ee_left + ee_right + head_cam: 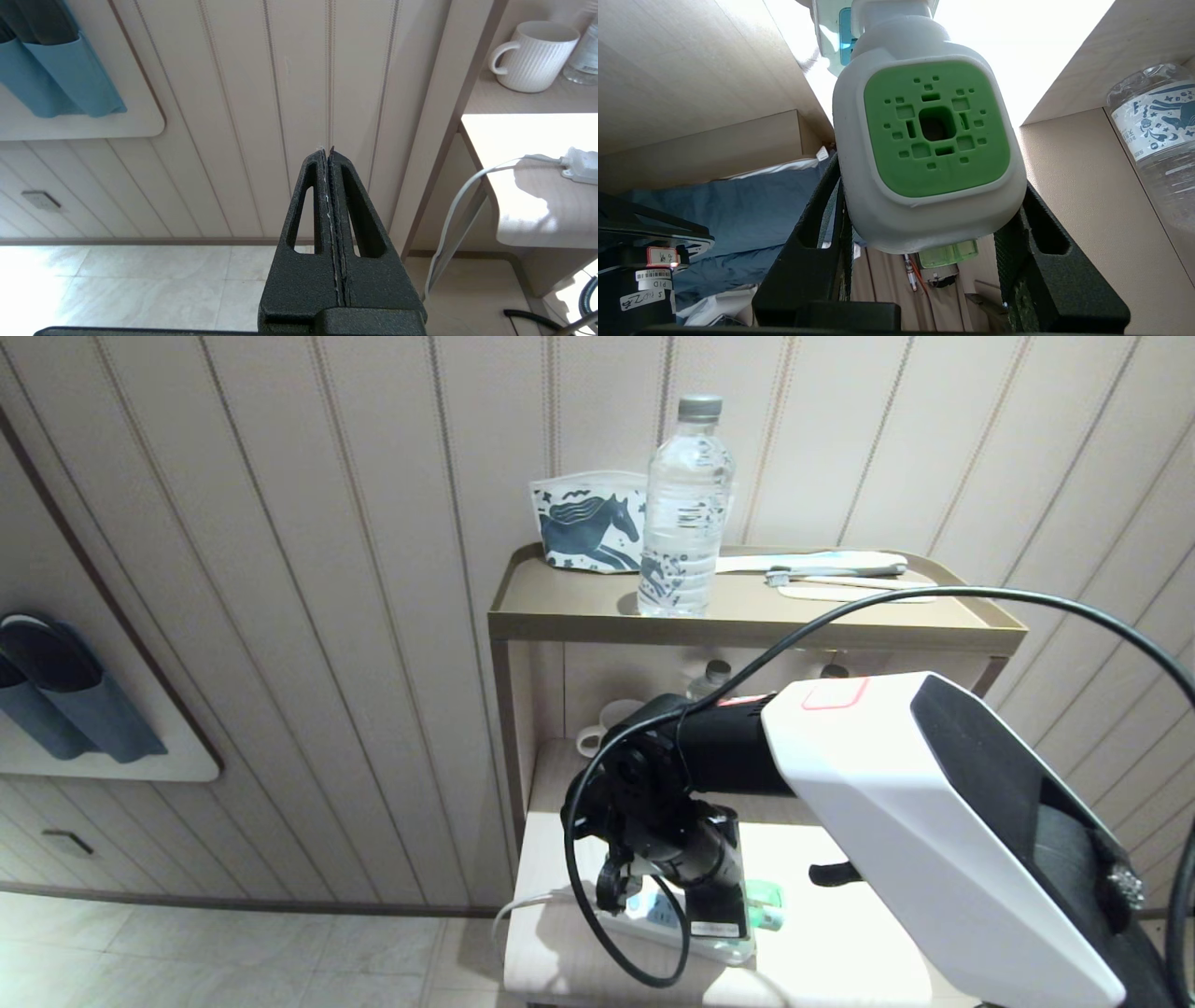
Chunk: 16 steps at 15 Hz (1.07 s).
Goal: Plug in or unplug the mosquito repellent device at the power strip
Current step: Insert the plug into the socket
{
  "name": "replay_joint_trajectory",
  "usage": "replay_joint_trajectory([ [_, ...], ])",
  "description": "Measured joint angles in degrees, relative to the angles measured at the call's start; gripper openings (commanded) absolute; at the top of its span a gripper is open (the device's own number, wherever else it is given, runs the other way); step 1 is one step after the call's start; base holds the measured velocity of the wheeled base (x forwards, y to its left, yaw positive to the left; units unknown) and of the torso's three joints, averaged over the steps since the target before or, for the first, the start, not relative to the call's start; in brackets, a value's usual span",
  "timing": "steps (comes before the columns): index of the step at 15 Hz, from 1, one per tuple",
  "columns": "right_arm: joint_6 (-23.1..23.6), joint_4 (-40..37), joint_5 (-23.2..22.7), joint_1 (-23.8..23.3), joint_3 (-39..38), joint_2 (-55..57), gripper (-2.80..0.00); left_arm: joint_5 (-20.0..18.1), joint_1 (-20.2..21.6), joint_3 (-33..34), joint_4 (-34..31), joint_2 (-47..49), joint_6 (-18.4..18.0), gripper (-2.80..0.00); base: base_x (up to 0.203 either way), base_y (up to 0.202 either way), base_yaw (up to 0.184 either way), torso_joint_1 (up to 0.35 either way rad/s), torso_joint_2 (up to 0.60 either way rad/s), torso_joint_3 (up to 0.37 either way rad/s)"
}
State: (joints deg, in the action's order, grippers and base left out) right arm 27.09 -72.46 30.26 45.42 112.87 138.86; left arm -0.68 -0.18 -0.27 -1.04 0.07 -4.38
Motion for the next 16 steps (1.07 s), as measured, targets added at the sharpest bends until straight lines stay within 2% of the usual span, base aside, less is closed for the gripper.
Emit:
replay_joint_trajectory([
  [16,0.00,1.17,-0.05,1.17,-0.02,0.02,-2.80,-0.02,0.00,0.00,-0.01,0.02,0.02,-2.80,0.000,0.000,0.000,0.000,0.00,0.000],
])
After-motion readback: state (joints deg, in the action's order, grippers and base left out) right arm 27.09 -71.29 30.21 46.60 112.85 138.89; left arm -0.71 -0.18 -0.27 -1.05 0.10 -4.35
